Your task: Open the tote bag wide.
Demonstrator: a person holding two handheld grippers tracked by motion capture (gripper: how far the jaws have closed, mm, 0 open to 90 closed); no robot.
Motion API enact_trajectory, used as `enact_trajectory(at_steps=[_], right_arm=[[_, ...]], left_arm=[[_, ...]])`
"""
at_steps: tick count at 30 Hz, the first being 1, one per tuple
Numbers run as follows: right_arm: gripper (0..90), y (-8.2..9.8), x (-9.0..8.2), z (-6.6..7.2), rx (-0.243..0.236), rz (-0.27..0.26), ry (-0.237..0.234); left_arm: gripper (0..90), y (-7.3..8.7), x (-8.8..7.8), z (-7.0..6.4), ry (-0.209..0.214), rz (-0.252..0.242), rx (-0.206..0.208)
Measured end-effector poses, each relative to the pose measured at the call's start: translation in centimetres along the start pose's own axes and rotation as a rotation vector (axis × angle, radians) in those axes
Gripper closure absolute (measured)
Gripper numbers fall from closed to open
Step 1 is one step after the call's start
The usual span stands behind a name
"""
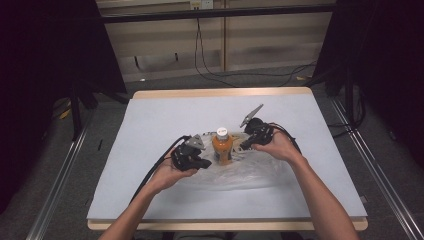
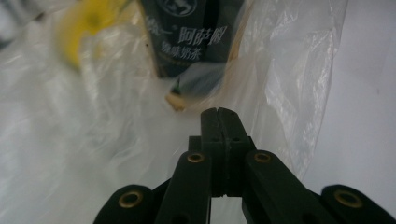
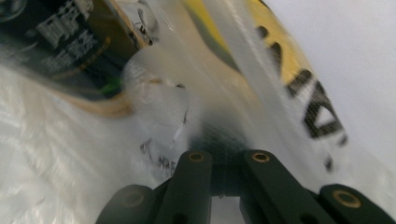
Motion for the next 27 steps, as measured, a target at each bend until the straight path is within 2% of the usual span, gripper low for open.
enact_trajectory(at_steps=[3, 4, 7, 8, 9, 10, 12, 14, 15, 17, 20, 23, 24, 25, 27], right_arm=[[90.0, -0.6, 1.2, -0.2, 0.008, 0.020, -0.022], [90.0, -0.8, 1.6, -0.3, -0.001, 0.029, -0.020], [90.0, -1.3, 2.5, -0.8, 0.011, 0.022, -0.030], [90.0, -1.3, 2.6, -1.0, 0.024, 0.014, -0.026], [90.0, -1.3, 2.6, -1.0, 0.024, 0.014, -0.026], [90.0, -1.3, 2.7, -1.6, 0.058, -0.011, -0.017], [90.0, -1.2, 2.8, -1.9, 0.073, -0.021, -0.014], [90.0, -1.2, 2.8, -2.4, 0.100, -0.042, -0.006], [90.0, -1.2, 2.9, -2.6, 0.105, -0.050, -0.002], [90.0, -1.3, 3.0, -2.9, 0.121, -0.060, 0.021], [90.0, -1.5, 3.3, -3.2, 0.147, -0.069, 0.060], [90.0, -1.7, 3.4, -3.5, 0.154, -0.070, 0.100], [90.0, -1.7, 3.4, -3.5, 0.162, -0.074, 0.106], [90.0, -1.7, 3.4, -3.5, 0.173, -0.077, 0.117], [90.0, -1.6, 3.3, -3.5, 0.180, -0.079, 0.110]], left_arm=[[90.0, 0.0, 1.5, -0.8, 0.002, 0.043, 0.031], [90.0, 0.0, 1.8, -0.9, 0.004, 0.059, 0.028], [90.0, 0.7, 2.7, -1.4, 0.037, 0.098, 0.049], [90.0, 0.9, 2.9, -1.7, 0.055, 0.096, 0.064], [90.0, 1.2, 2.9, -2.0, 0.069, 0.077, 0.046], [90.0, 1.3, 2.7, -2.1, 0.074, 0.085, 0.049], [90.0, 1.5, 2.5, -2.5, 0.072, 0.097, 0.069], [90.0, 1.9, 2.2, -2.8, 0.100, 0.100, 0.073], [90.0, 2.2, 2.2, -2.9, 0.110, 0.086, 0.070], [90.0, 2.7, 1.9, -3.1, 0.122, 0.078, 0.061], [90.0, 3.3, 1.5, -3.4, 0.134, 0.082, 0.072], [90.0, 3.7, 1.3, -3.4, 0.151, 0.060, 0.064], [90.0, 3.7, 1.1, -3.2, 0.175, 0.077, 0.062], [90.0, 3.8, 1.3, -3.2, 0.158, 0.047, 0.046], [90.0, 3.7, 1.3, -2.9, 0.152, 0.033, 0.028]])
Point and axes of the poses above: each handheld gripper's, and its own axes: x roughly forward along the jaws, y roughly out of its underside, z roughly to its left, the point moved 2 cm from there along x, roughly forward along the jaws, and after that the axes turned 6 degrees about -x, right-handed, at the moved point
